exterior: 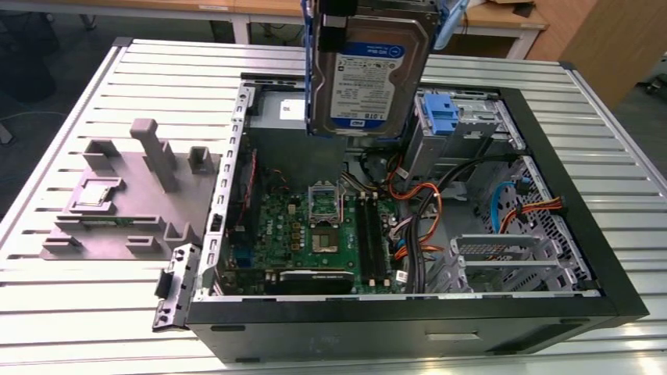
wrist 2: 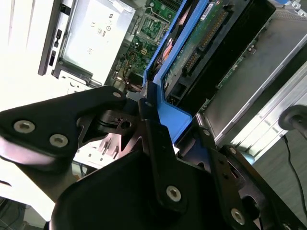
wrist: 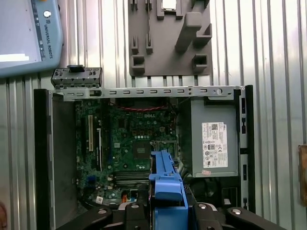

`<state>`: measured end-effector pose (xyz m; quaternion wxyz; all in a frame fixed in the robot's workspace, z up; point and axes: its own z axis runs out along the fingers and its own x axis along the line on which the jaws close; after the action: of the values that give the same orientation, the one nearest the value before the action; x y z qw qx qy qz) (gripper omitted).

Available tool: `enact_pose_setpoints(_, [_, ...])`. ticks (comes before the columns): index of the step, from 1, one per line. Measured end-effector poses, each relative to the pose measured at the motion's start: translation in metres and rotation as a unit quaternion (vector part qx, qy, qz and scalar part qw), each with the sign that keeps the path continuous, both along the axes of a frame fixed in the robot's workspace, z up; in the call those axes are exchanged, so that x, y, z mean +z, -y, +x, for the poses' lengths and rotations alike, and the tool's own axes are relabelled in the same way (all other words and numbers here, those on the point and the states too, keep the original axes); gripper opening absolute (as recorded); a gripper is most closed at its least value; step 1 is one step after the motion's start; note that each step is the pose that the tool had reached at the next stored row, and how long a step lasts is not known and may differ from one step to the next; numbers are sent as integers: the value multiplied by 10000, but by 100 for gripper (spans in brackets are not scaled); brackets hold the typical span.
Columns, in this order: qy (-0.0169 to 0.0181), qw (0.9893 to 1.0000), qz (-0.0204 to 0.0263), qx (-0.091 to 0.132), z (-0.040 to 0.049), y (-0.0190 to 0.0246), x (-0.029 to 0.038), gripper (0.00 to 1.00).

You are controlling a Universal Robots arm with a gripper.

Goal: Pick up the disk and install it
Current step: 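Insert the disk into the insertion slot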

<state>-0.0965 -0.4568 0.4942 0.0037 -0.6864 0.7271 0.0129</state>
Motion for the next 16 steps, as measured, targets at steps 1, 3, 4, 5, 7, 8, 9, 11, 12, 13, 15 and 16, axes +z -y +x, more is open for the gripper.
enact_pose_setpoints(1, [0, 10000, 0, 0, 3, 12, -1, 37])
enact_pose_setpoints(3, [0, 10000, 0, 0, 10, 27, -2, 37])
enact_pose_setpoints(4, [0, 10000, 0, 0, 15, 34, -3, 37])
enact_pose_setpoints(5, [0, 10000, 0, 0, 21, 41, -4, 37])
enact_pose_setpoints(7, [0, 10000, 0, 0, 36, 46, -7, 37])
enact_pose_setpoints(8, [0, 10000, 0, 0, 47, 46, -8, 37])
enact_pose_setpoints(9, [0, 10000, 0, 0, 57, 47, -9, 37])
enact_pose_setpoints(11, [0, 10000, -1, 0, 80, 47, -11, 37])
enact_pose_setpoints(12, [0, 10000, 0, 0, 89, 47, -13, 37])
enact_pose_setpoints(13, [0, 10000, 0, 0, 100, 47, -14, 37])
enact_pose_setpoints(15, [0, 10000, 0, 0, 117, 47, -15, 37])
enact_pose_setpoints(16, [0, 10000, 0, 0, 123, 47, -16, 37])
